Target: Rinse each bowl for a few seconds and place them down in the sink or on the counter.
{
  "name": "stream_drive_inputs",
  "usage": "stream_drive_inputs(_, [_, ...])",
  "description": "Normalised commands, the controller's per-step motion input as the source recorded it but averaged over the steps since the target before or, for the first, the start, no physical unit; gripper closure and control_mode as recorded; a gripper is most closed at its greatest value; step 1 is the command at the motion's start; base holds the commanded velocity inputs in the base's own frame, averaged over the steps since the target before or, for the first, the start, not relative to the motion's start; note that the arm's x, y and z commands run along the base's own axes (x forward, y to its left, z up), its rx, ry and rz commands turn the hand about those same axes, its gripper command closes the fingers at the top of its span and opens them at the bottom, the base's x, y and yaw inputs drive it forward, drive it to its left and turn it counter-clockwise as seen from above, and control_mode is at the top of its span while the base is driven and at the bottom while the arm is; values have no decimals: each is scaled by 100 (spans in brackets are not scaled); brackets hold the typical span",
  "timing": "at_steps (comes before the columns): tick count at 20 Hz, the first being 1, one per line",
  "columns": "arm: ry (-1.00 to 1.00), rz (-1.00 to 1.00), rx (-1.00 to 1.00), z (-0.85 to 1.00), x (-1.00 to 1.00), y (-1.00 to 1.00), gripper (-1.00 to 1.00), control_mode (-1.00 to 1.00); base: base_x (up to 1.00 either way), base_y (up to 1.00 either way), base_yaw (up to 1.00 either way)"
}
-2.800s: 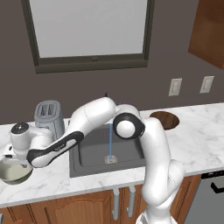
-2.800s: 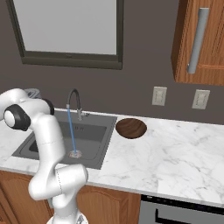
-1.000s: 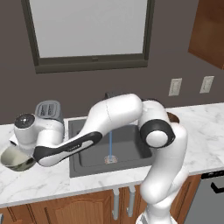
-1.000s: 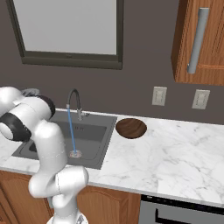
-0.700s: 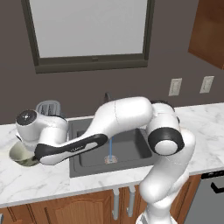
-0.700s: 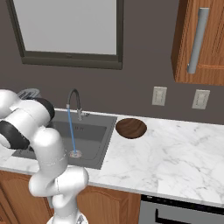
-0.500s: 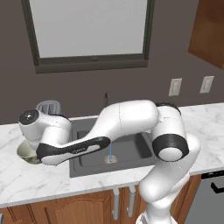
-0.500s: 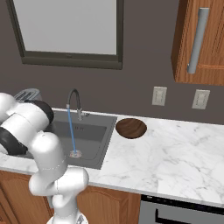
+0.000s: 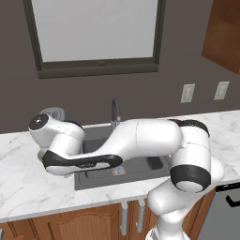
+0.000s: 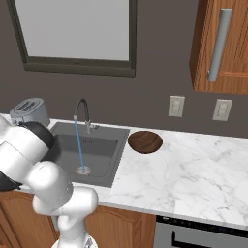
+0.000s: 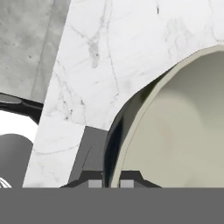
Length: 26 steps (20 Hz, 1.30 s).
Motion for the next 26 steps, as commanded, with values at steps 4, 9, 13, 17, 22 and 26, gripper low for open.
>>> stream_drive_inputs(4, [0,-24,0,9,0,-30,100,-100,0,0,0])
stream_drive_inputs(9, [0,-21,0,5,0,-21,100,-100,0,0,0])
stream_drive_inputs(13, [0,-20,0,1,0,-19,100,-100,0,0,0])
stream_drive_inputs(17, [0,-17,0,1,3,-21,100,-100,0,0,0])
stream_drive_inputs(22, [0,-14,0,1,15,-19,100,-100,0,0,0])
stream_drive_inputs(26, [0,-9,0,1,23,-18,100,-100,0,0,0])
